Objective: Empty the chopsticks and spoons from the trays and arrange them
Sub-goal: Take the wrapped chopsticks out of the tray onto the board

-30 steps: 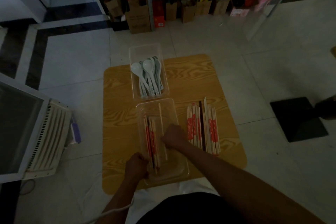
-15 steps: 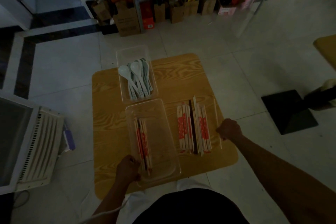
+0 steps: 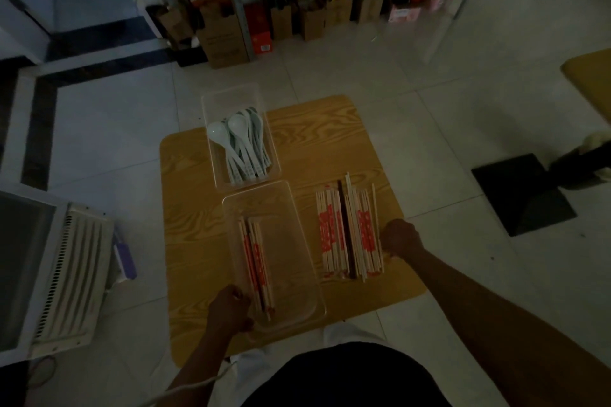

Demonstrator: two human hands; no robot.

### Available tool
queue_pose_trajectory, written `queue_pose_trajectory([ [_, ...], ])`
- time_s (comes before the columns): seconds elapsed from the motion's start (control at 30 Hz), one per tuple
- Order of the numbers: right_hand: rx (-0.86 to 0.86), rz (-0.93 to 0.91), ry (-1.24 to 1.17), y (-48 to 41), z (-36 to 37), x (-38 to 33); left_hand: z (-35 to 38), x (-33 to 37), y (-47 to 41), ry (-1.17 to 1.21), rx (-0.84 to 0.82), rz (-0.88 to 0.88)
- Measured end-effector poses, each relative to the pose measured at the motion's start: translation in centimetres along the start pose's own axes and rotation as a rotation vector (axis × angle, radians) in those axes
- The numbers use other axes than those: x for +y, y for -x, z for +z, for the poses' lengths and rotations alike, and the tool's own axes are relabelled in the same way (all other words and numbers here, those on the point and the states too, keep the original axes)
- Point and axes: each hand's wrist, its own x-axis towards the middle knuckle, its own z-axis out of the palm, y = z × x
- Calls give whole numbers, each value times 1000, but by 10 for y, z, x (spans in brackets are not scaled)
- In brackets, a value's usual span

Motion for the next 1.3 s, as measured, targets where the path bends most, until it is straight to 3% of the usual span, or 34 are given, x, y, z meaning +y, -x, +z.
queue_pose_trajectory([
  [0.13, -28, -3, 29, -2, 0, 3, 1, 2, 3, 20, -12, 6],
  [0.33, 181, -44, 62, 14, -3, -24, 1, 1, 7, -8, 42, -6],
  [0.43, 187, -203, 56, 28, 13, -47, 4, -3, 11, -159, 291, 179],
  [0.53, 17, -376, 46, 48, 39, -67, 2, 6, 16, -287, 399, 381],
  [0.6, -134, -418, 24, 62, 57, -78, 3, 16, 12, -349, 369, 471],
  [0.7, -226, -441, 38, 77, 78, -86, 10, 28, 2, -376, 306, 425],
  [1.1, -128, -298, -126, 85, 101, -84, 34, 39, -11, -398, 178, 324],
  [1.3, -122, -240, -182, 88, 105, -81, 48, 41, -23, -333, 204, 315],
])
